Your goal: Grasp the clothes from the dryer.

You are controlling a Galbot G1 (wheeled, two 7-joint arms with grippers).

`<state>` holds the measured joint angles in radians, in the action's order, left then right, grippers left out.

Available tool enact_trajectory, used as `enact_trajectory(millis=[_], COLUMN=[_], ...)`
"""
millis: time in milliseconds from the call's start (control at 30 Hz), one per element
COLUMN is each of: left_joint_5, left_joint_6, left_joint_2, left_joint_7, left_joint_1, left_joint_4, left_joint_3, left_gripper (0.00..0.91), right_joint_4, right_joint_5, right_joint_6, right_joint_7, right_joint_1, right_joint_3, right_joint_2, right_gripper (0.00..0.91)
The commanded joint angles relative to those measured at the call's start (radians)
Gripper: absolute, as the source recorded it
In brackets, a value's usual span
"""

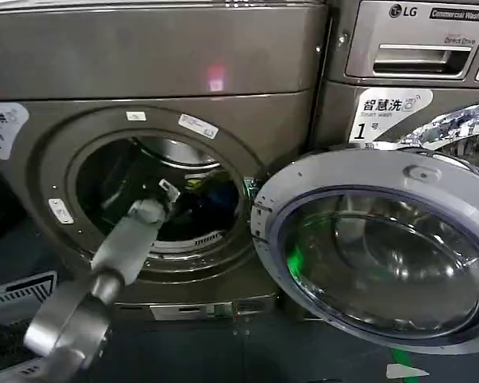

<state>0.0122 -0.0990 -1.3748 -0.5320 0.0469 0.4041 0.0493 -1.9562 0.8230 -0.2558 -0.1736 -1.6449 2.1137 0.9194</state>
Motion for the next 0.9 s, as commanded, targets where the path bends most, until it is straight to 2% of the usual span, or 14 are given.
enact_trajectory(millis=[33, 400, 500, 667, 900], left_joint_5=[-0.137, -0.134, -0.131, -0.104, -0.109], left_joint_6=[-0.01, -0.14, -0.176, -0.169, -0.153], left_joint_2=[-0.005, -0.067, -0.086, -0.09, -0.102], left_joint_7=[0.383, 0.682, 0.719, 0.719, 0.714], left_joint_1=[0.199, 0.383, 0.442, 0.505, 0.48], left_joint_4=[0.329, 0.646, 0.716, 0.767, 0.737], left_joint_3=[0.303, 0.413, 0.431, 0.419, 0.412], left_gripper=[0.0, 0.0, 0.0, 0.0, 0.0], right_joint_4=[-0.003, -0.008, -0.009, -0.014, -0.006], right_joint_5=[-0.002, 0.002, -0.015, -0.02, -0.002], right_joint_6=[0.002, 0.006, 0.034, 0.036, 0.048], right_joint_7=[-0.001, 0.003, 0.013, 0.017, 0.033], right_joint_1=[0.001, -0.009, -0.018, -0.02, -0.033], right_joint_3=[-0.008, 0.003, 0.006, 0.016, 0.037], right_joint_2=[0.001, 0.003, 0.001, -0.001, -0.004], right_gripper=[0.907, 0.907, 0.907, 0.907, 0.907])
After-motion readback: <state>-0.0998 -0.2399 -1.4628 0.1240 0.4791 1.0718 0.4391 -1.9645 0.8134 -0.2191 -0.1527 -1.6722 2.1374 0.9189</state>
